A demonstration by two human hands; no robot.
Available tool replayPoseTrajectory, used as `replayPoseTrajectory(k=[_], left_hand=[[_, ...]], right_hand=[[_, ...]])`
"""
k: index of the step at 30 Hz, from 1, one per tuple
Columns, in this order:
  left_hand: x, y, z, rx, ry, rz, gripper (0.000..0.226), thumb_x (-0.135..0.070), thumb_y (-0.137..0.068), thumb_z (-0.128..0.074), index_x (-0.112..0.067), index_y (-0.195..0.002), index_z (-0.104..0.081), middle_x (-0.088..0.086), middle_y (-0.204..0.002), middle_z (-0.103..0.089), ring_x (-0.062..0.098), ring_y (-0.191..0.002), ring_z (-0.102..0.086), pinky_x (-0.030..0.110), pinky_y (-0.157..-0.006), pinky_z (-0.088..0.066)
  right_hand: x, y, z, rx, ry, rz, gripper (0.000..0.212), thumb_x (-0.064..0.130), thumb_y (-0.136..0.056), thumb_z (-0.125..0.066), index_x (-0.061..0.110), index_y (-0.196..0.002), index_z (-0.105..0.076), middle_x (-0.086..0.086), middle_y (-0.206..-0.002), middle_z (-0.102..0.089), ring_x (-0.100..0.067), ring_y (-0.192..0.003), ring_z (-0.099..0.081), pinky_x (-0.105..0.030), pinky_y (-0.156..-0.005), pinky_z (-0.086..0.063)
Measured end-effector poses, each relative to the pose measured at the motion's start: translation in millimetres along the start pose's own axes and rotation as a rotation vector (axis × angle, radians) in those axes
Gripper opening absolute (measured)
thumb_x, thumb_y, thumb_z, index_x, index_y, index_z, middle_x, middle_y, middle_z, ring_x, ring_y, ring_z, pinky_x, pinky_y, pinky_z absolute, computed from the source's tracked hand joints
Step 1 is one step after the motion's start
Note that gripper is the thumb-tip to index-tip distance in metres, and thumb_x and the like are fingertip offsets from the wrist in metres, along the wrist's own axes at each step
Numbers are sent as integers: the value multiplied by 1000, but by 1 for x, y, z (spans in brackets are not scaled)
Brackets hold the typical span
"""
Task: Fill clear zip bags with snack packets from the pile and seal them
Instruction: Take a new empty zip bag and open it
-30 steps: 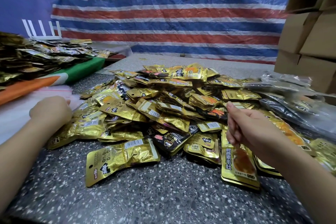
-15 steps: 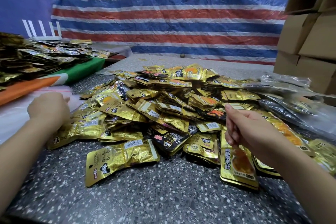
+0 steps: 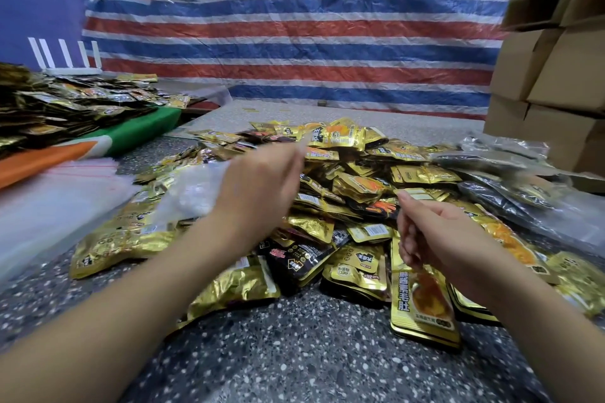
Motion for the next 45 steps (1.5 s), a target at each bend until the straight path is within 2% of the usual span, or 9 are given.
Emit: replayPoseTrajectory(k=[7,12,16,22,27,31,36,41,45], left_hand=[[-48,35,-47,182,356,-113,19,-18,-99,-55,-11,-106,-72,-6,-86,-69,4,-75,-58,16,-70,-45],[-53,44,-53,306,473,-109,26,-19,-99,-57,-12,-119,-70,1,-107,-74,16,-92,-70,37,-77,-56],[-60,46,-47,286,463,-172,25,-22,-100,-56,-12,-116,-72,0,-108,-74,16,-94,-70,37,-74,-57],[-61,45,-44,285,427,-192,29,-27,-98,-54,-11,-115,-72,0,-107,-74,15,-92,-71,35,-69,-58],[-62,45,-44,289,357,-210,30,-29,-99,-53,-13,-114,-73,-1,-107,-73,17,-90,-71,34,-67,-58],[-59,46,-48,344,294,-148,48,-49,-97,-45,-16,-122,-69,0,-119,-70,13,-106,-64,31,-89,-53],[-43,42,-49,321,383,70,61,-55,-98,-27,-19,-139,-54,-4,-139,-55,2,-128,-44,11,-105,-30],[-31,39,-47,259,361,195,56,-53,-99,-29,-29,-149,-36,-12,-150,-41,-3,-136,-34,3,-103,-22],[-37,36,-41,213,402,143,48,-47,-100,-37,-25,-141,-46,-13,-138,-51,-3,-128,-43,9,-102,-32]], right_hand=[[-9,-4,-6,21,-135,-130,52,47,-100,-42,-1,-103,-62,-11,-66,-66,-20,-45,-58,-25,-39,-46],[-16,-4,-12,7,-169,-213,60,53,-100,-38,0,-94,-63,-12,-62,-62,-20,-43,-56,-25,-37,-45],[-21,-4,-9,-46,-155,-240,56,53,-101,-40,2,-90,-61,-10,-61,-62,-19,-45,-56,-25,-40,-43],[-16,-4,2,-152,-156,-213,24,17,-100,-44,4,-86,-58,-4,-53,-60,-14,-41,-51,-22,-38,-38],[-14,-4,3,-154,-167,-212,30,31,-101,-50,7,-85,-58,-3,-52,-58,-14,-41,-53,-21,-36,-38],[-11,-3,5,-158,-139,-175,22,7,-96,-48,4,-77,-58,-2,-49,-57,-13,-42,-52,-22,-40,-38],[8,1,15,-262,-135,127,25,8,-100,-48,6,-78,-62,-7,-60,-60,-13,-48,-56,-23,-42,-43],[50,41,32,-661,233,707,23,27,-100,-48,21,-83,-62,4,-66,-62,-15,-58,-60,-32,-51,-51],[72,65,34,-911,674,934,23,13,-100,-46,5,-86,-62,0,-69,-53,-15,-57,-44,-25,-57,-30]])
Point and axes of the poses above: each hand's wrist, its own y-axis away from the middle knuckle, its own z-axis out of the back of the hand, x = y × z, the point moved 7 cm from there along -y, towards the middle knuckle
